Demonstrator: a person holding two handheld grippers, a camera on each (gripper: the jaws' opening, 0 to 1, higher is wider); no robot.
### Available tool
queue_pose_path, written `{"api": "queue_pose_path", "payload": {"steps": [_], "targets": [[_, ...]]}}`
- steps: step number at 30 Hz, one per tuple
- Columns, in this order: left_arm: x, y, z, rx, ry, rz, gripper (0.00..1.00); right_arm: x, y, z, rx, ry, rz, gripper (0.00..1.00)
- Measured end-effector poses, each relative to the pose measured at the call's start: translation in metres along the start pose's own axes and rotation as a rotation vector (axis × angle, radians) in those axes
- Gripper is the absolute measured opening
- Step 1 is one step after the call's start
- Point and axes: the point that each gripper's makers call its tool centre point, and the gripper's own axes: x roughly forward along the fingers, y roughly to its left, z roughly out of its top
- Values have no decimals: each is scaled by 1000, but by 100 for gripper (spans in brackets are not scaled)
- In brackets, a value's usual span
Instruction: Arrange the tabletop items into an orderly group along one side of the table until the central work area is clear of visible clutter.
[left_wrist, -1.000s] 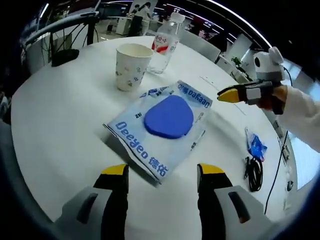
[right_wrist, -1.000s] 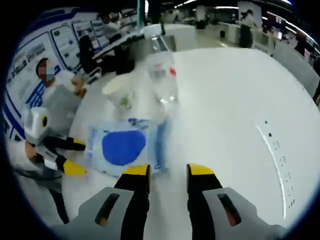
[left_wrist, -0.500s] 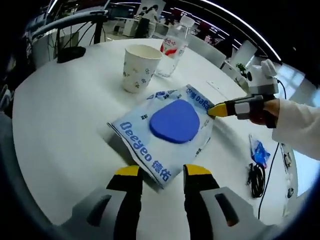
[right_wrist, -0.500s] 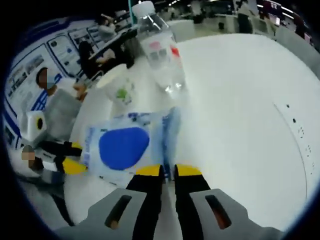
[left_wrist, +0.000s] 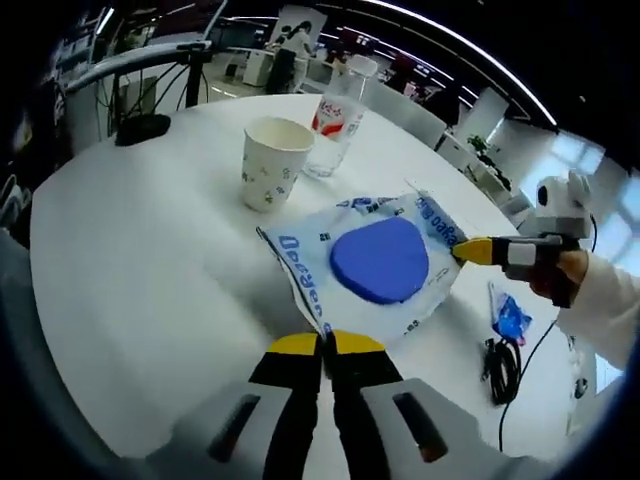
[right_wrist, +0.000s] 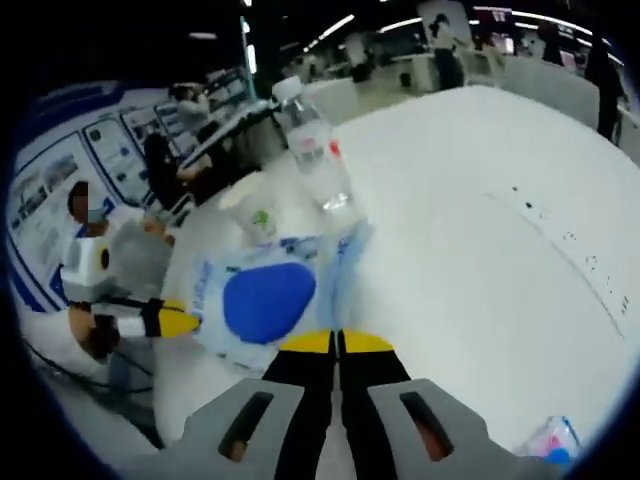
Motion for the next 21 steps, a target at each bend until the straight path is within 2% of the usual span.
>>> {"api": "queue_pose_path", "payload": {"steps": [4, 7, 9, 10, 11, 13, 17, 19, 21], "targets": [[-2, -8, -2, 55, 11, -49, 0, -29, 8, -17, 61, -45, -26, 0], [-8, -17, 2, 50, 2, -73, 0, -51, 16, -25, 119, -101, -32, 0], [-12, -25, 5, 77, -10, -97, 0, -66, 20, -30, 195, -146, -52, 0], [-12, -29, 7, 87, -16, -106, 0, -75, 22, -32, 280, -191, -76, 0], [-13, -33, 9, 106, -22, -110, 0, -80, 25, -32, 305, -223, -77, 0], [-15, -38, 12, 127, -26, -115, 0, -92, 33, -38, 296, -253, -87, 0], [-22, -56, 26, 91, -70, -184, 0, -118, 40, -43, 377, -334, -108, 0], [-25, -65, 31, 102, -82, -214, 0, -129, 39, -46, 390, -358, -126, 0], [-27, -76, 31, 130, -81, -243, 0, -136, 36, -48, 440, -385, -146, 0]]}}
